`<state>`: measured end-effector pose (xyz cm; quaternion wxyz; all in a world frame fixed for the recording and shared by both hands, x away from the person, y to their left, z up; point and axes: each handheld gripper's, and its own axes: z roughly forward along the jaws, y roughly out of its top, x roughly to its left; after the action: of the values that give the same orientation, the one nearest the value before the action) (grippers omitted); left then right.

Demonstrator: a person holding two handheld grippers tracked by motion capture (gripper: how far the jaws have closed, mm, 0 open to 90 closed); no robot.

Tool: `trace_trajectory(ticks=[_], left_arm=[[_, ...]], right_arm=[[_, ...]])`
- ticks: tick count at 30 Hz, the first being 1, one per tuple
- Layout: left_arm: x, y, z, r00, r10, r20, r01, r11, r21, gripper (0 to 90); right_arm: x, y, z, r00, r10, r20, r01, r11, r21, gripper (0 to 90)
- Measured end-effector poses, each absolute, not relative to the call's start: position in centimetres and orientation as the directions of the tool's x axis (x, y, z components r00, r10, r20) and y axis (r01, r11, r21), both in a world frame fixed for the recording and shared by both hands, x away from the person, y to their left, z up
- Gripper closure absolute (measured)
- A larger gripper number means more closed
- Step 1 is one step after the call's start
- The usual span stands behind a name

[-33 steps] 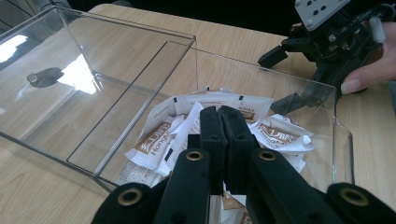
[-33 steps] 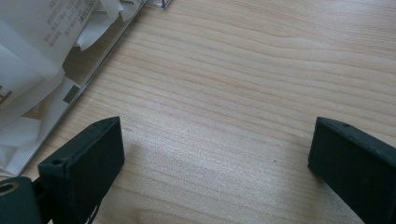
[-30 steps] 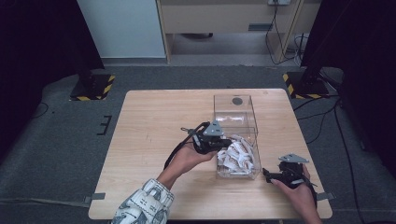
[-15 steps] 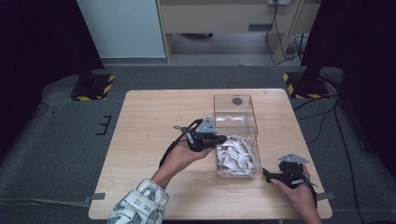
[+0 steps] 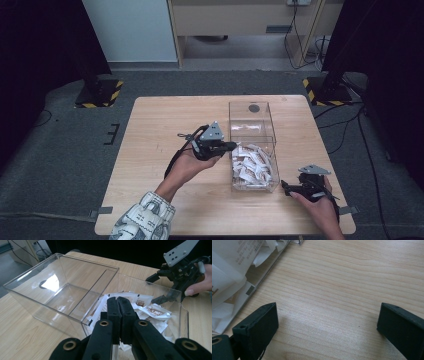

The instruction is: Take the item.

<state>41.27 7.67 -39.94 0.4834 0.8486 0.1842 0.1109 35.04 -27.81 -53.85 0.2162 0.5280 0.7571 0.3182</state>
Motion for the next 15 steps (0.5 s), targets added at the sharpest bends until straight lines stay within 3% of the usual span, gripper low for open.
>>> trace_trajectory(ticks=[15], left_arm=[[41.2,9.6,-39.6,0.896,0.443,0.021,0.205,-0.456,0.866,88.5]], right_arm=[[35.0,-27.8,-53.9,-0.349,0.937,0.008,0.662,0.240,0.710,3.8]])
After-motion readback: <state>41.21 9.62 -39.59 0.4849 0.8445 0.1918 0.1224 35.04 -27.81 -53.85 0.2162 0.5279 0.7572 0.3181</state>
